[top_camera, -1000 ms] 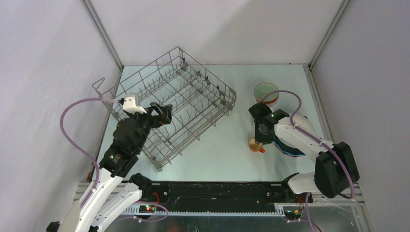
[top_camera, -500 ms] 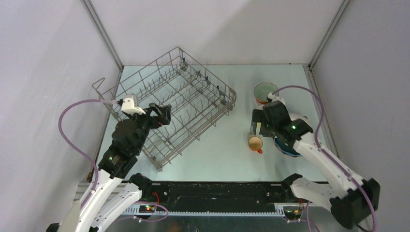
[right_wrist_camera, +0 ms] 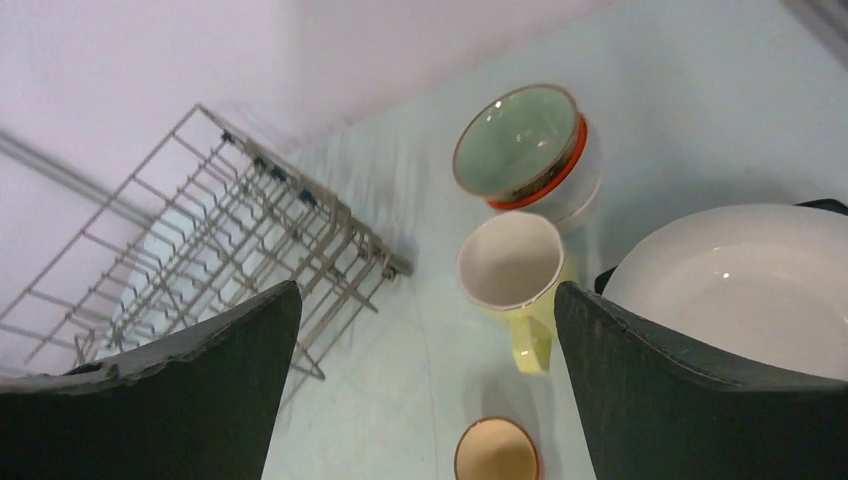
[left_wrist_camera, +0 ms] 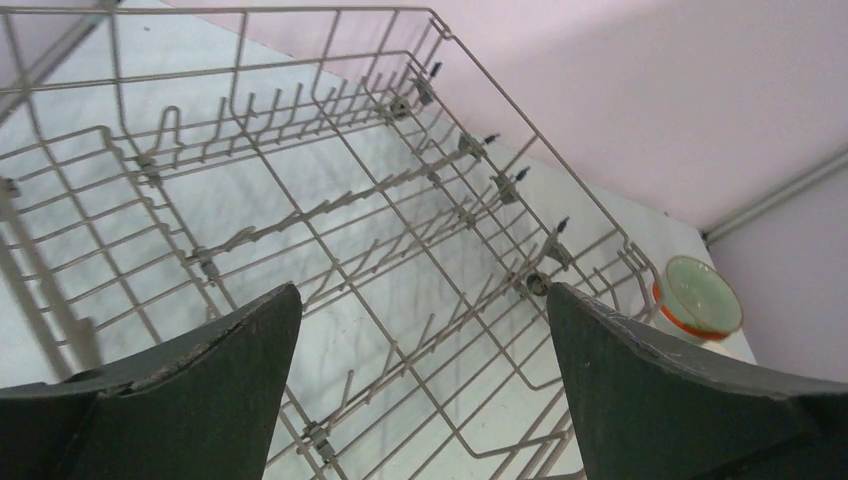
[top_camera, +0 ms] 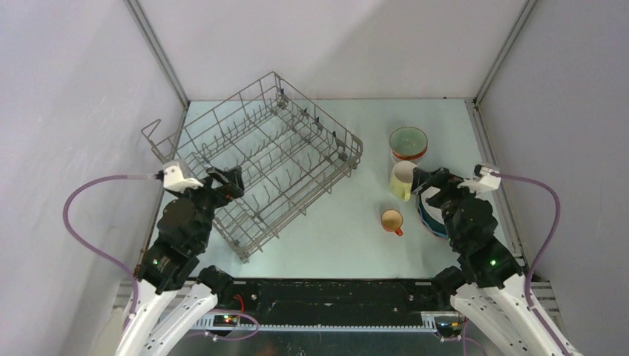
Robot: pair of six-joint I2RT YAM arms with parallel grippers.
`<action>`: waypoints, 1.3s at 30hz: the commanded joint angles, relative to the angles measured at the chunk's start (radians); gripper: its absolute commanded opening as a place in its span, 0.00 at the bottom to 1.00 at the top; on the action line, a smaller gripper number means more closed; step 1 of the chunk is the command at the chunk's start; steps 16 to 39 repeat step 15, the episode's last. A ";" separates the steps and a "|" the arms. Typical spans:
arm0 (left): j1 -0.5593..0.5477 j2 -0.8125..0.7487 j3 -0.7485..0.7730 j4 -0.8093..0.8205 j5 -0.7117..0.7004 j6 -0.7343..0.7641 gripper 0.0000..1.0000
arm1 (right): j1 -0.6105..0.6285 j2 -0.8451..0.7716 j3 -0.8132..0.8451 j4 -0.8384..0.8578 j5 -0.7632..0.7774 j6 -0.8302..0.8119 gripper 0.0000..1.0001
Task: Unload the mixed dishes from the dish rack
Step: Reset both arms
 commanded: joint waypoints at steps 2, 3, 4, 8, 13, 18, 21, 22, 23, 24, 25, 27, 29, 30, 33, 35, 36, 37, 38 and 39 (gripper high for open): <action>-0.006 -0.061 -0.005 -0.068 -0.124 -0.044 1.00 | 0.004 -0.067 -0.046 0.150 0.135 0.011 1.00; -0.006 -0.064 -0.006 -0.074 -0.130 -0.045 1.00 | 0.004 -0.069 -0.049 0.155 0.118 -0.004 1.00; -0.006 -0.069 -0.007 -0.083 -0.146 -0.046 1.00 | 0.003 -0.067 -0.049 0.156 0.104 -0.013 1.00; -0.006 -0.069 -0.007 -0.103 -0.183 -0.052 1.00 | 0.003 -0.060 -0.049 0.152 0.068 -0.061 0.99; -0.006 -0.062 -0.010 -0.107 -0.188 -0.050 1.00 | 0.003 -0.056 -0.049 0.151 0.052 -0.074 1.00; -0.006 -0.060 -0.011 -0.105 -0.189 -0.048 1.00 | 0.003 -0.060 -0.049 0.152 0.060 -0.076 1.00; -0.006 -0.060 -0.011 -0.105 -0.189 -0.048 1.00 | 0.003 -0.060 -0.049 0.152 0.060 -0.076 1.00; -0.006 -0.060 -0.011 -0.105 -0.189 -0.048 1.00 | 0.003 -0.060 -0.049 0.152 0.060 -0.076 1.00; -0.006 -0.060 -0.011 -0.105 -0.189 -0.048 1.00 | 0.003 -0.060 -0.049 0.152 0.060 -0.076 1.00; -0.006 -0.060 -0.011 -0.105 -0.189 -0.048 1.00 | 0.003 -0.060 -0.049 0.152 0.060 -0.076 1.00; -0.006 -0.060 -0.011 -0.105 -0.189 -0.048 1.00 | 0.003 -0.060 -0.049 0.152 0.060 -0.076 1.00; -0.006 -0.060 -0.011 -0.105 -0.189 -0.048 1.00 | 0.003 -0.060 -0.049 0.152 0.060 -0.076 1.00; -0.006 -0.060 -0.011 -0.105 -0.189 -0.048 1.00 | 0.003 -0.060 -0.049 0.152 0.060 -0.076 1.00; -0.006 -0.060 -0.011 -0.105 -0.189 -0.048 1.00 | 0.003 -0.060 -0.049 0.152 0.060 -0.076 1.00; -0.006 -0.060 -0.011 -0.105 -0.189 -0.048 1.00 | 0.003 -0.060 -0.049 0.152 0.060 -0.076 1.00; -0.006 -0.060 -0.011 -0.105 -0.189 -0.048 1.00 | 0.003 -0.060 -0.049 0.152 0.060 -0.076 1.00; -0.006 -0.060 -0.011 -0.105 -0.189 -0.048 1.00 | 0.003 -0.060 -0.049 0.152 0.060 -0.076 1.00; -0.006 -0.060 -0.011 -0.105 -0.189 -0.048 1.00 | 0.003 -0.060 -0.049 0.152 0.060 -0.076 1.00; -0.006 -0.060 -0.011 -0.105 -0.189 -0.048 1.00 | 0.003 -0.060 -0.049 0.152 0.060 -0.076 1.00; -0.006 -0.060 -0.011 -0.105 -0.189 -0.048 1.00 | 0.003 -0.060 -0.049 0.152 0.060 -0.076 1.00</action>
